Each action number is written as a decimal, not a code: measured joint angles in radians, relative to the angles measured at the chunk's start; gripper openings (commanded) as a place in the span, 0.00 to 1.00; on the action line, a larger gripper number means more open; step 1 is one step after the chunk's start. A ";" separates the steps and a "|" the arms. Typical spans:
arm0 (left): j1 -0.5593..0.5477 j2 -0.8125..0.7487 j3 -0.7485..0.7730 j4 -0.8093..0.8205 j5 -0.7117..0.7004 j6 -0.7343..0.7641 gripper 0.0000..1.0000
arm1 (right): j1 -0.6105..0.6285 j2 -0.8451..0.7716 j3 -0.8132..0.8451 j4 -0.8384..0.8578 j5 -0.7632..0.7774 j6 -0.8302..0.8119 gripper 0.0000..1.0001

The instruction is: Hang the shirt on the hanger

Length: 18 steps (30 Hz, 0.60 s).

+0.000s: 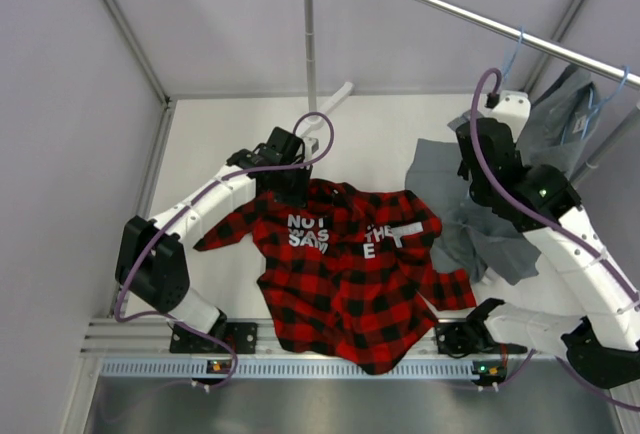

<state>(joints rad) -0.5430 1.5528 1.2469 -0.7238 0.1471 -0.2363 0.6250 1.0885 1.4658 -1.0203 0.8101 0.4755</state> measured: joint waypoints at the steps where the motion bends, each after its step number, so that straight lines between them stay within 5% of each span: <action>1: 0.000 0.000 0.000 0.000 0.001 0.000 0.00 | 0.000 -0.004 0.000 0.000 0.000 -0.006 0.00; 18: 0.000 -0.039 -0.008 0.011 -0.016 -0.001 0.00 | -0.008 -0.108 -0.093 0.124 -0.131 -0.225 0.00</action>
<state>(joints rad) -0.5430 1.5139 1.2388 -0.7124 0.1307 -0.2371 0.6174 0.9806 1.3724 -0.8963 0.6788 0.2508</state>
